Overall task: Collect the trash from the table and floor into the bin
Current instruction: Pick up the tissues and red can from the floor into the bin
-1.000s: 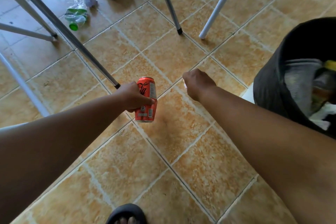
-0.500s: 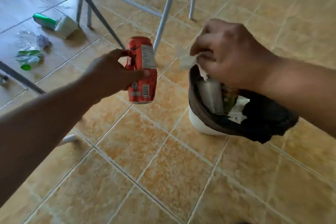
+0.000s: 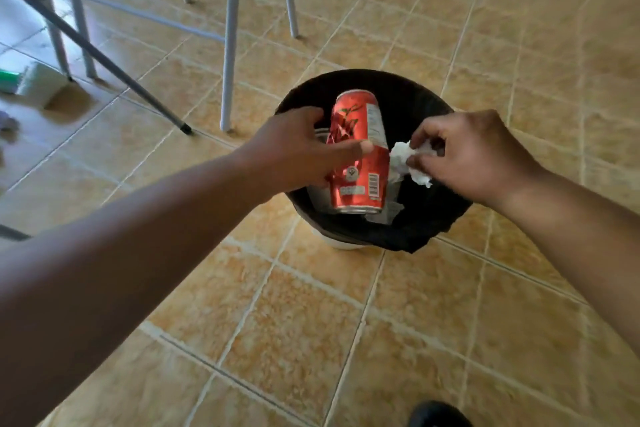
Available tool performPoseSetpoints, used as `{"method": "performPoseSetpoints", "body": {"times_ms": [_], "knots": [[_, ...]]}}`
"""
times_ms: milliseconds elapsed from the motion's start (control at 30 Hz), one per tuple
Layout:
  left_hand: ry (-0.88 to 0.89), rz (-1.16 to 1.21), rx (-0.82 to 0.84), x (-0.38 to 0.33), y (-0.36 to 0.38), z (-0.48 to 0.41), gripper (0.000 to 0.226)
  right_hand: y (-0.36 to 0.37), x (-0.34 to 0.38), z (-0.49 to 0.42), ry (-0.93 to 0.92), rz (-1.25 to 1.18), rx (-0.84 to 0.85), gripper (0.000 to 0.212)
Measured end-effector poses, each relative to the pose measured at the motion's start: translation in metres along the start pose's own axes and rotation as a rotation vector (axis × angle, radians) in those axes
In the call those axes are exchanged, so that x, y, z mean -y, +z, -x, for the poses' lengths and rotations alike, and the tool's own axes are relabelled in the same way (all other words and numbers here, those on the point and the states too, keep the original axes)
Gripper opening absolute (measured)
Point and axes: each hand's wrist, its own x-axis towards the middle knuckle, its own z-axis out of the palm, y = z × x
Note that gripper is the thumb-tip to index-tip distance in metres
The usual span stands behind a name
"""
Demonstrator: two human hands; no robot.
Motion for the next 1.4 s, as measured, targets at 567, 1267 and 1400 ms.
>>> {"method": "performPoseSetpoints", "body": {"times_ms": [567,1267,1400], "knots": [[0.108,-0.323,-0.434,0.062,-0.016,-0.023,0.061,0.021,-0.047,-0.012,0.150,0.037,-0.203,0.038],[-0.135,0.020,-0.513,0.052,-0.025,0.031,0.043,0.012,-0.037,0.015,0.240,-0.234,-0.128,0.055],[-0.251,0.042,-0.551,0.010,-0.037,0.092,0.038,-0.041,-0.005,0.048,0.301,-0.305,-0.099,0.051]]}}
